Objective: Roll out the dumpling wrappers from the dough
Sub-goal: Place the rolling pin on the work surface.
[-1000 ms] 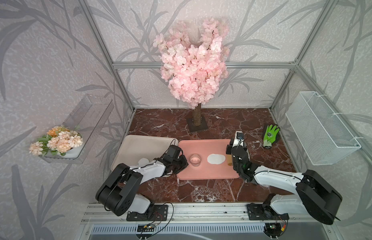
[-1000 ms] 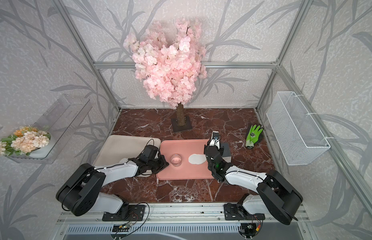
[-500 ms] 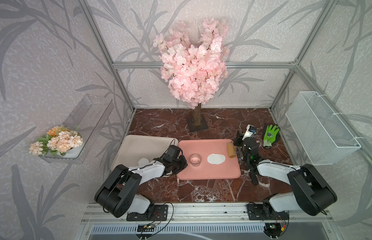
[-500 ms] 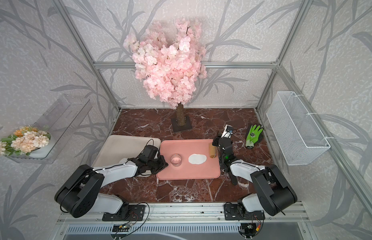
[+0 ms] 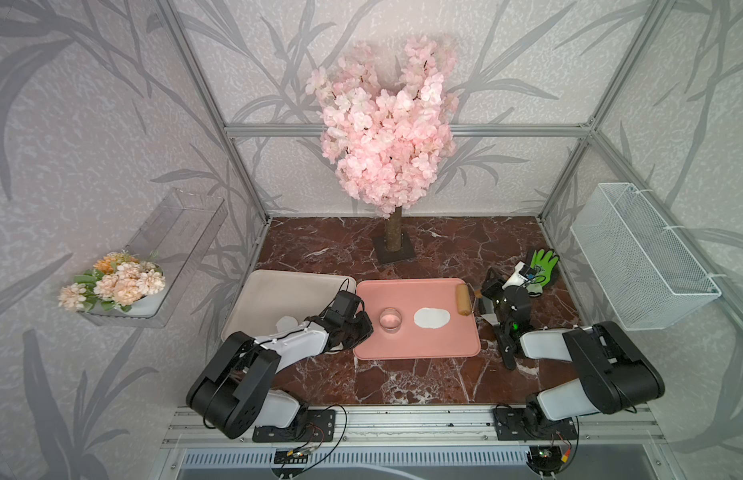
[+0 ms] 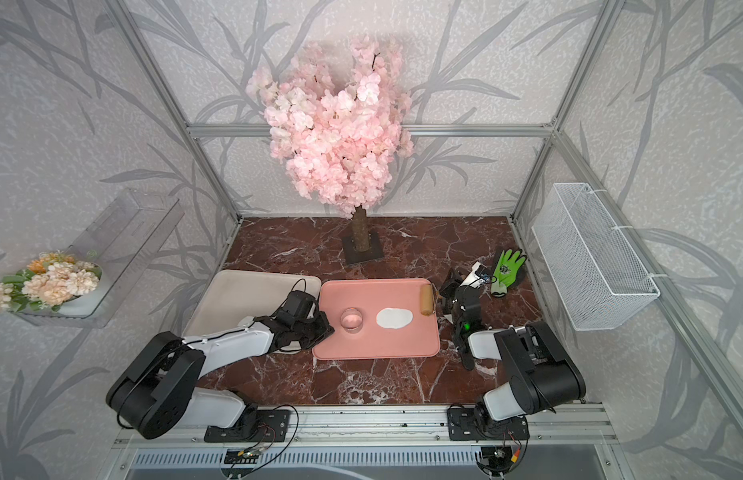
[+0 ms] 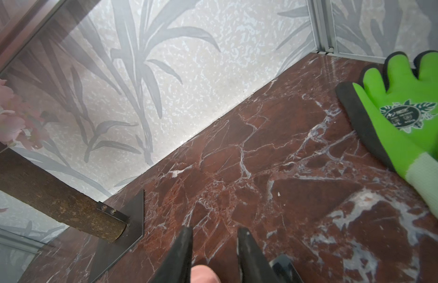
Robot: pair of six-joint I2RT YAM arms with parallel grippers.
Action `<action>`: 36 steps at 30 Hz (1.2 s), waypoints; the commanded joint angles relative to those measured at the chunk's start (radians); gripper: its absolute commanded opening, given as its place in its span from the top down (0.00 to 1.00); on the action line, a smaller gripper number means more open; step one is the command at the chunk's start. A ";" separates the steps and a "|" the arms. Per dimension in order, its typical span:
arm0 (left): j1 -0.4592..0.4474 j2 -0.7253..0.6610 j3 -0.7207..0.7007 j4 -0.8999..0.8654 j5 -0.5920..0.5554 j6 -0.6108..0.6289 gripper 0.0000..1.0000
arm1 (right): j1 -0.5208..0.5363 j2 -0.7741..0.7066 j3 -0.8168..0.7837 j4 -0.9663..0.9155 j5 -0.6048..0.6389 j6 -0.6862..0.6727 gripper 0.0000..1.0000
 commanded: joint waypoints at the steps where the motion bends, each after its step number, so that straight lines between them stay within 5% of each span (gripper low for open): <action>1: 0.011 0.016 -0.022 -0.176 -0.068 0.025 1.00 | -0.006 -0.015 -0.034 0.007 0.014 0.017 0.52; 5: 0.012 0.009 -0.018 -0.181 -0.068 0.022 1.00 | -0.007 -0.043 -0.059 -0.017 0.037 0.028 0.34; 15: 0.024 -0.060 0.023 -0.246 -0.104 0.043 1.00 | -0.023 -0.257 -0.063 -0.288 0.125 -0.006 0.18; 21: 0.034 -0.089 0.092 -0.321 -0.136 0.076 0.99 | -0.025 -0.378 -0.021 -0.503 0.092 -0.044 0.17; 26: 0.034 -0.106 0.167 -0.355 -0.137 0.109 0.81 | -0.024 -0.447 0.051 -0.718 -0.041 -0.040 0.21; 31: 0.032 -0.069 0.220 -0.363 -0.113 0.138 0.70 | -0.018 -0.406 0.132 -0.890 -0.201 -0.047 0.29; 36: 0.025 -0.033 0.258 -0.360 -0.094 0.154 0.63 | 0.003 -0.304 0.247 -1.088 -0.290 -0.155 0.26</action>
